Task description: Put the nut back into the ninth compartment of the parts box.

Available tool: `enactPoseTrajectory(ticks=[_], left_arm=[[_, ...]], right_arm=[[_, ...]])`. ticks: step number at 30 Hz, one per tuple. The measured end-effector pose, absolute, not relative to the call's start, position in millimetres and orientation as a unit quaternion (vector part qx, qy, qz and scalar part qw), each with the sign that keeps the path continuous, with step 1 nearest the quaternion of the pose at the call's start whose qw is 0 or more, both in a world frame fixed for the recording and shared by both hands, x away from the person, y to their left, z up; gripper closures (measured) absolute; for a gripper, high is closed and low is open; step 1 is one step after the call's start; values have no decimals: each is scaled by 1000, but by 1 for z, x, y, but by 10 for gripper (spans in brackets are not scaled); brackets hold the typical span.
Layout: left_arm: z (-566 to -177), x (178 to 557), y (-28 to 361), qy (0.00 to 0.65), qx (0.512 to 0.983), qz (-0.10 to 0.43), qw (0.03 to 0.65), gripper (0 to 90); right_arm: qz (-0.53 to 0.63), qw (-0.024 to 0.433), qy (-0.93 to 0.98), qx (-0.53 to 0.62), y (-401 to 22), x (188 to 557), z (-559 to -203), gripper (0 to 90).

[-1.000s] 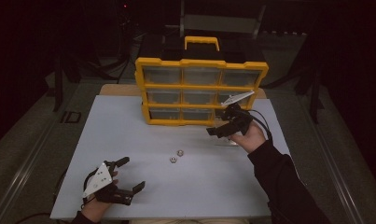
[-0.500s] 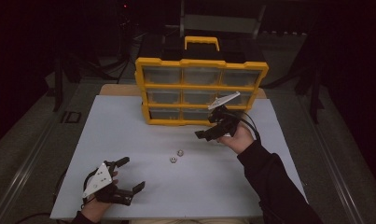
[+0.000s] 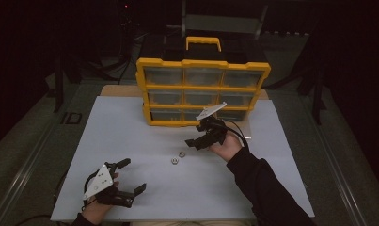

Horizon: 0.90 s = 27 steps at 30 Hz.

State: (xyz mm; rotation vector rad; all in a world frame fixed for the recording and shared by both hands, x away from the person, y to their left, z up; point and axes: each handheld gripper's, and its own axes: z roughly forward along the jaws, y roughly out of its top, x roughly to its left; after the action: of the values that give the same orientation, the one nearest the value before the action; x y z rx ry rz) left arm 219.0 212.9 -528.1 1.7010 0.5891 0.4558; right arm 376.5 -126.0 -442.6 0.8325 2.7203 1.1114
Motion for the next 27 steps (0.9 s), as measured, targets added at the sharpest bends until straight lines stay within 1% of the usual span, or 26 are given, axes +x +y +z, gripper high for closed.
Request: enactPoseTrajectory(ticks=[3, 4, 5, 11, 16, 20, 27], left_arm=[[-528, 219, 213, 254, 734, 196, 599, 0], [-528, 219, 213, 254, 734, 197, 599, 0], [-528, 219, 213, 254, 733, 197, 599, 0], [-528, 219, 213, 253, 733, 197, 600, 0], [-528, 219, 213, 253, 733, 196, 600, 0], [-528, 219, 213, 253, 733, 196, 600, 0], [-528, 219, 214, 252, 733, 195, 601, 0]], right_arm=[[360, 41, 892, 270, -122, 376, -449, 246], [356, 36, 895, 267, -118, 376, -456, 285], [355, 34, 896, 267, -116, 375, -458, 303], [351, 23, 899, 259, -107, 374, -474, 347], [342, 26, 902, 262, -99, 374, -485, 400], [332, 26, 905, 264, -94, 375, -495, 425], [312, 42, 912, 261, -87, 376, -509, 473]])
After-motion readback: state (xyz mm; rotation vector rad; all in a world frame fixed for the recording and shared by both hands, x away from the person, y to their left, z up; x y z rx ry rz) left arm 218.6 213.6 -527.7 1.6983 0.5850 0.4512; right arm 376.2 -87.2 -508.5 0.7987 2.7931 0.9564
